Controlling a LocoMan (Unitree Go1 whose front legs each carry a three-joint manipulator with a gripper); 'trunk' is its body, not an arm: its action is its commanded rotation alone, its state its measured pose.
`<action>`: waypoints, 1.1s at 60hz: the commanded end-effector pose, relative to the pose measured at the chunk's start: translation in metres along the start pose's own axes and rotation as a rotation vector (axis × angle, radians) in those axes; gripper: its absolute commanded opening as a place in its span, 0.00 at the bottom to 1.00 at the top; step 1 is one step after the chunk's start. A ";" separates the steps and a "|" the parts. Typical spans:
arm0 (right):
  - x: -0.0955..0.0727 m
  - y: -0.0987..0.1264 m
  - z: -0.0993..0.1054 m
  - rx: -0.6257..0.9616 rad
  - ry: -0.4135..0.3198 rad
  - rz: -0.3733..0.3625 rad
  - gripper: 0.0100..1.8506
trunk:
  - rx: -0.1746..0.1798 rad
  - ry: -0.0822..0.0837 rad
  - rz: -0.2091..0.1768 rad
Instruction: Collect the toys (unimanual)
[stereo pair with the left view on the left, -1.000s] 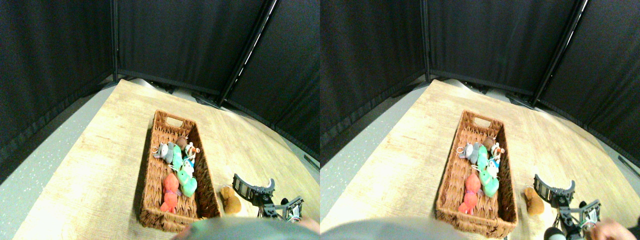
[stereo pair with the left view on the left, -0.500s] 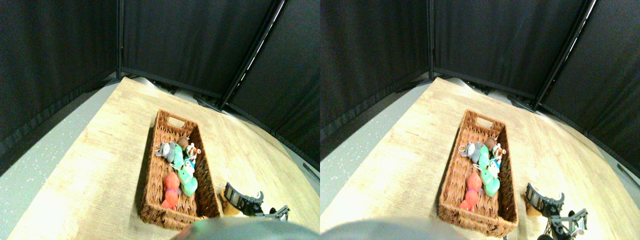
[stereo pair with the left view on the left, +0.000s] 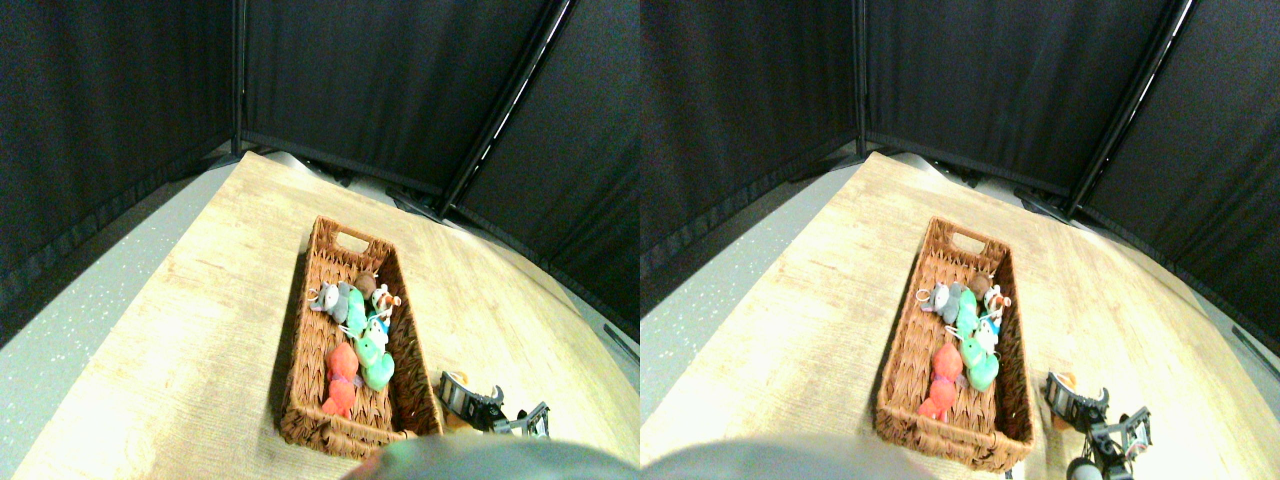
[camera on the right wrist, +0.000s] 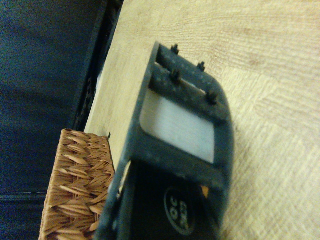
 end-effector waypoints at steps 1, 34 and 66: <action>0.007 -0.004 0.005 0.010 -0.017 0.015 0.47 | -0.015 0.023 0.012; -0.013 -0.024 -0.003 0.045 -0.038 0.014 0.43 | 0.000 0.036 0.017; -0.002 -0.024 -0.005 0.044 -0.062 0.075 0.22 | 0.010 0.035 0.008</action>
